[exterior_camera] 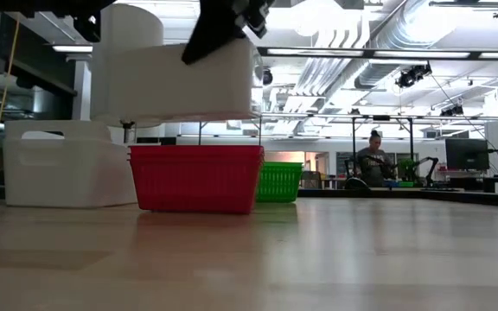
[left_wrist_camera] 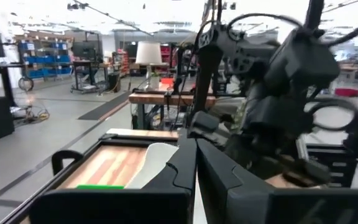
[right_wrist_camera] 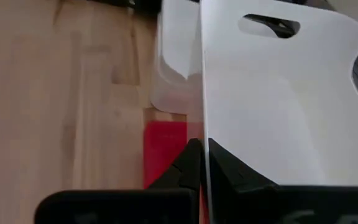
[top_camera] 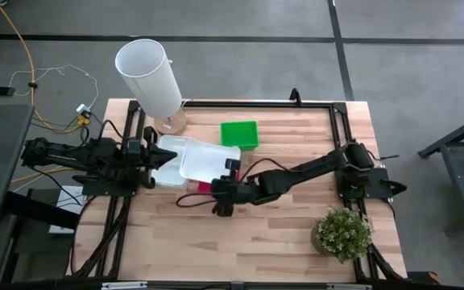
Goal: Stack baskets by color
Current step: Stack the right white bin on the left white bins
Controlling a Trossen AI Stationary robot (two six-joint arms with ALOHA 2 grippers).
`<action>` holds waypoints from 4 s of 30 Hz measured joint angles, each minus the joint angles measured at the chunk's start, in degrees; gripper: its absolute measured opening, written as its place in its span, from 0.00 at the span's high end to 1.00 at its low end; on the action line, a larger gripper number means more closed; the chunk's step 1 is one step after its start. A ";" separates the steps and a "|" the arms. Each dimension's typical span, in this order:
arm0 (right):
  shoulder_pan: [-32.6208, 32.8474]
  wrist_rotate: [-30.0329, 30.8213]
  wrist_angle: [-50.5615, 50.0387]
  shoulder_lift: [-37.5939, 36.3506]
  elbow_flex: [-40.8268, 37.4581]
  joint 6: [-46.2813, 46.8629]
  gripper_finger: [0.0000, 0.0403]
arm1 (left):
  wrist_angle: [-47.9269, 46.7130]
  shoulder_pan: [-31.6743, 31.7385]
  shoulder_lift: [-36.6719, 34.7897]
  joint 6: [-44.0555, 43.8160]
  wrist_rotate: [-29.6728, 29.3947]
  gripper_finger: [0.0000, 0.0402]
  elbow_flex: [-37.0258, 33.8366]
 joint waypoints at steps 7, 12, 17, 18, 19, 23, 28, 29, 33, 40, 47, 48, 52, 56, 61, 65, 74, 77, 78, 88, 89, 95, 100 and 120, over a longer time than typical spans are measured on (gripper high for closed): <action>-1.33 -4.59 1.40 0.00 -0.11 -1.43 1.00 | 0.48 0.00 0.00 1.80 -3.51 0.90 0.00; -1.68 -4.30 1.58 0.02 -0.61 -2.89 1.00 | -1.11 0.00 0.63 1.99 -3.60 0.82 0.02; -1.53 -4.32 1.40 0.02 -0.61 -4.44 1.00 | -4.45 0.00 4.55 0.55 -3.51 0.67 2.42; -1.53 -4.29 1.16 0.02 -0.61 -4.43 1.00 | -7.01 -0.04 5.81 -0.89 -4.97 0.63 4.35; -1.50 -4.29 0.75 0.02 -0.61 -4.44 1.00 | -10.55 0.00 7.20 -2.35 -6.53 0.59 6.54; -1.49 -2.74 -0.80 0.02 -0.61 -4.44 1.00 | -28.94 0.07 14.10 -10.00 -11.07 0.46 18.46; -1.49 0.51 -1.74 0.02 -0.61 -4.90 1.00 | -53.22 0.07 24.27 -24.90 -11.58 0.38 32.75; -1.49 0.51 -1.68 0.02 -0.61 -4.92 1.00 | -56.67 0.07 26.13 -27.86 -11.63 0.37 34.76; -1.49 0.49 -1.21 0.02 -0.61 -5.55 1.00 | -64.61 0.55 31.71 -36.77 -11.77 0.37 38.56; -1.49 0.38 0.20 0.02 -0.61 -6.41 1.00 | -63.56 3.49 37.37 -39.12 -11.41 0.38 38.31; -1.49 0.22 0.24 0.02 -0.63 -6.41 1.00 | -64.39 6.67 40.92 -40.68 -7.18 0.38 38.29; -1.49 0.21 0.26 0.01 -0.62 -6.41 1.00 | -64.70 7.04 41.51 -40.68 -7.07 0.38 38.29; -1.49 0.21 0.29 0.00 -0.63 -6.41 1.00 | -64.91 7.76 43.28 -40.34 -7.02 0.45 38.28; -1.52 -0.41 0.48 0.00 -0.61 -6.39 1.00 | -64.60 8.13 43.80 -39.00 -6.66 0.67 38.27; -1.48 -2.28 1.92 0.00 -0.61 -6.34 1.00 | -63.70 8.15 43.15 -37.35 -5.45 0.96 38.29; -1.49 -2.39 3.46 -0.09 -0.59 -5.29 1.00 | -64.35 8.17 43.10 -36.82 -5.10 0.97 38.29; -1.12 0.19 3.03 -3.30 -0.59 -4.50 0.69 | -65.58 8.35 42.23 -35.09 -5.91 1.00 38.31; -0.37 0.43 1.95 -5.81 -0.59 -5.67 0.53 | -68.90 8.90 39.99 -34.40 -7.67 1.00 38.16; -0.05 0.57 2.08 -6.66 -0.59 -5.79 0.49 | -68.73 9.20 39.12 -34.01 -8.17 1.00 38.14; 3.56 4.62 -2.03 -13.25 -0.54 -6.34 0.35 | -75.91 9.63 30.49 -32.35 -8.86 1.00 44.36; 3.82 4.79 -2.81 -13.37 -0.54 -5.92 0.35 | -75.63 9.60 30.17 -32.40 -8.80 1.00 45.48; 4.00 6.96 -9.79 -13.70 -0.54 -1.88 0.35 | -79.43 9.64 28.94 -36.30 -11.57 1.00 52.55; 4.11 13.15 -19.94 -13.70 -0.56 3.78 0.35 | -88.07 6.54 28.61 -44.34 -13.03 1.00 53.92; 5.59 24.74 -53.78 -13.81 -0.56 29.67 0.35 | -96.86 -4.96 34.31 -41.46 -21.40 1.00 55.29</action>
